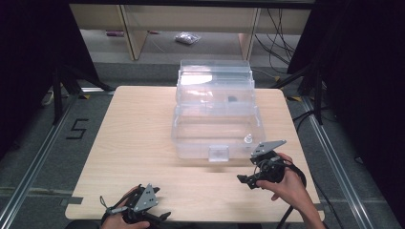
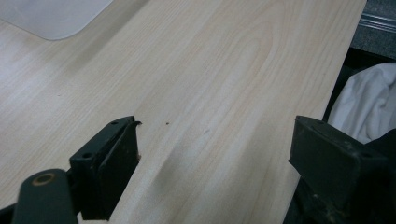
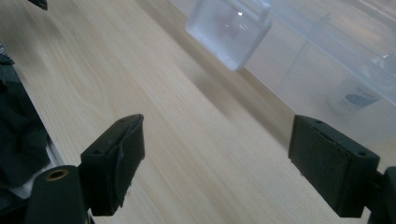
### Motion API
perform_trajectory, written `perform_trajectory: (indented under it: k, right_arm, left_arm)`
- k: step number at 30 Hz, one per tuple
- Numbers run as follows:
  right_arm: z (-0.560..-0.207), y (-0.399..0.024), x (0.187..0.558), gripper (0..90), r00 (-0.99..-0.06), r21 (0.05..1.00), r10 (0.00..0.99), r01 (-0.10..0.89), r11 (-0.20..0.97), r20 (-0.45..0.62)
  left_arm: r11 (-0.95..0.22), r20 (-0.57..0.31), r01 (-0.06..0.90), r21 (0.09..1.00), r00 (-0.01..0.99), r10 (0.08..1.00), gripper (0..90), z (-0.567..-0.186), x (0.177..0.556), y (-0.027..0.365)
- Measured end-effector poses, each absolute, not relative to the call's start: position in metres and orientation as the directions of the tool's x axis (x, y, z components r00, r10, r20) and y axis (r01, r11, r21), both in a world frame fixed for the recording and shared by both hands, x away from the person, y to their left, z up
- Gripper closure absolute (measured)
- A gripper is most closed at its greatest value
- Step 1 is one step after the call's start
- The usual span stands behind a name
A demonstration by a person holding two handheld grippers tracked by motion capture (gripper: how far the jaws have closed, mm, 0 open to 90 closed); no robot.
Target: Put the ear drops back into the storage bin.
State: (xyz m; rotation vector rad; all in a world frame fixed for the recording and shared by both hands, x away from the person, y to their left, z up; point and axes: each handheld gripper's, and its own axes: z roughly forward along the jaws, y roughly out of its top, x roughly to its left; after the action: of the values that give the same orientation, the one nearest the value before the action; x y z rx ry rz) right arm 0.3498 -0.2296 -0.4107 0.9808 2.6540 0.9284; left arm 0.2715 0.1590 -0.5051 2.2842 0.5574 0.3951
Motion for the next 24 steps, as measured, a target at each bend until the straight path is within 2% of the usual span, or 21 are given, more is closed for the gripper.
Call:
perform_trajectory:
  k: [15, 24]
  right_arm:
    - [-0.426, -0.234, 0.337, 19.3, -0.755, 0.619, 0.650, 0.554, 0.556, 0.092]
    - [-0.433, -0.237, 0.331, 19.2, -0.766, 0.633, 0.639, 0.528, 0.566, 0.067]
  left_arm:
    - [-0.633, 0.114, 0.273, 0.724, 0.858, 0.500, 15.1, -0.505, 0.271, 0.159]
    - [-0.637, 0.116, 0.271, 0.722, 0.860, 0.498, 15.1, -0.505, 0.271, 0.159]
